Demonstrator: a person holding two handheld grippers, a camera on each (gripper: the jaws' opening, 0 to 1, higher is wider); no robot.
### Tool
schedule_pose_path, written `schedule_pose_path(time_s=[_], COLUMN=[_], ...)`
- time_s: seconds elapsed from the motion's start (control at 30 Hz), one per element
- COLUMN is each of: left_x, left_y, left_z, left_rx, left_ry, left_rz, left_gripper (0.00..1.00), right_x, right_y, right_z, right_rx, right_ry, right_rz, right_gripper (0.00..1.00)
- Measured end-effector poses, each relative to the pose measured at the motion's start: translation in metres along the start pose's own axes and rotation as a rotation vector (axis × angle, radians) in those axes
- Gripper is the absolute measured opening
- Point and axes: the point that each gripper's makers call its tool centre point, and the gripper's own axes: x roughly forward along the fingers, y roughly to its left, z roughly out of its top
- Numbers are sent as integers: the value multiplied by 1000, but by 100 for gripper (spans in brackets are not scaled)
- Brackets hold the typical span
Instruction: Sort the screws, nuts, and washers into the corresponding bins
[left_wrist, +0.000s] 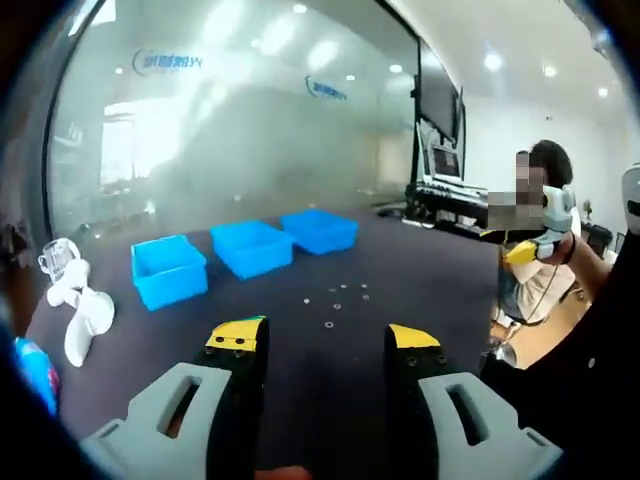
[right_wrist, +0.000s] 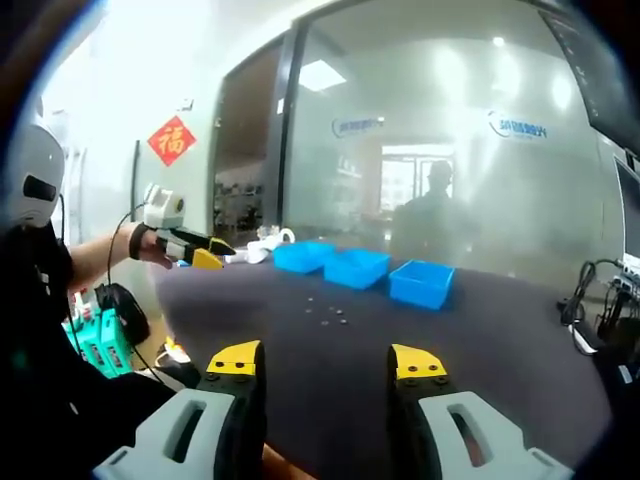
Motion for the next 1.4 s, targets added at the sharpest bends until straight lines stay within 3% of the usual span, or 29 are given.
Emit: schedule_pose_path(time_s=[0.13,0.23,0.47,0.67,0.8,1.07,1.27,1.4], left_x=[21,35,66,92,108,131,140,145], left_y=[5,5,8,5,12,5,10,8], left_z=[5,9,13,4,2,-16,-29,-34], left_rx=[14,-25,-27,-22,1,-78,-2,2], left_ry=[33,54,125,216,250,353,429,437], left_rz=[-12,-56,-72,-71,-27,-73,-55,-57], left_gripper=[43,43,42,42,42,40,37,36], right_x=[-1,-2,-7,-8,-8,-10,-10,-9], right_y=[1,-1,-8,-13,-13,-20,-23,-23], right_z=[-1,-1,-1,-3,-4,-3,-3,-4], right_rx=[-1,1,10,-7,-1,-1,3,6], right_ry=[0,-2,-10,-1,-4,-3,-8,-10], right_rz=[2,-1,-24,-43,-43,-52,-59,-60], right_gripper=[45,45,44,45,45,45,45,45])
